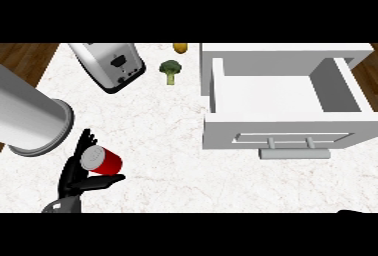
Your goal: Pick up the can, place it into the drawer and close the drawer
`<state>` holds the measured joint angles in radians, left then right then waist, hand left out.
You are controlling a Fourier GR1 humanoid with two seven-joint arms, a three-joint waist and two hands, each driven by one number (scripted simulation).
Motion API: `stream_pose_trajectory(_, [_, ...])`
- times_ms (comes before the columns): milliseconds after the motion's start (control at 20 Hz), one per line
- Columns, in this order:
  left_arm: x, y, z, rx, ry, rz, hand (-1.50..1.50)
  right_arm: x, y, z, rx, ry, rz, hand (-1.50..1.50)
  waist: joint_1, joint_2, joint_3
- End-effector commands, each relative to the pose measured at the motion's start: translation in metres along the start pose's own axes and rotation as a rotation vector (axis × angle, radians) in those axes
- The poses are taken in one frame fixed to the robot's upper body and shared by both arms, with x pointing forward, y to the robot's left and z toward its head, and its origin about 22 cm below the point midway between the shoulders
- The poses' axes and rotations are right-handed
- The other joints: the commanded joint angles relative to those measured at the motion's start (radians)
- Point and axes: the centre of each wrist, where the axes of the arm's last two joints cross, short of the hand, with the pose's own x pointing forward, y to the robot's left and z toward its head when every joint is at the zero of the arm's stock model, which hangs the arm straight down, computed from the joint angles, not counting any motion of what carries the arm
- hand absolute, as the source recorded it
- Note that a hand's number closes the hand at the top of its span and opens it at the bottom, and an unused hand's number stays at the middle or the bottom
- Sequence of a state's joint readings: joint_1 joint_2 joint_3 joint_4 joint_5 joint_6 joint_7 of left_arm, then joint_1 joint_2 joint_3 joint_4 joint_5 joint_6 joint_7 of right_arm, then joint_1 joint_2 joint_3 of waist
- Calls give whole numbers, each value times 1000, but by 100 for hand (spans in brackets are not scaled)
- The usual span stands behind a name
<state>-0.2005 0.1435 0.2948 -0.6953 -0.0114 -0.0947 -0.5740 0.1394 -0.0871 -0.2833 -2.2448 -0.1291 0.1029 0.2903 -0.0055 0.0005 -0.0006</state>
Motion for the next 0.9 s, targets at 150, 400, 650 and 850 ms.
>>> stream_pose_trajectory(150, [6, -13, -13, -133, -3, 16, -150, -10, -6, -5, -25, -17, 9, -150, 3, -1, 1])
stream_pose_trajectory(400, [7, -24, -27, -201, -15, 55, 150, 16, -12, -8, -3, -28, -4, -150, 0, -1, 0])
stream_pose_trajectory(650, [5, -27, -26, -231, -33, 113, 150, -10, -13, 1, -32, -17, 23, -150, 0, 0, 1])
stream_pose_trajectory(850, [10, -53, -35, -243, -80, 112, 150, 0, -14, -2, -24, -29, 22, -150, 0, -1, 0])
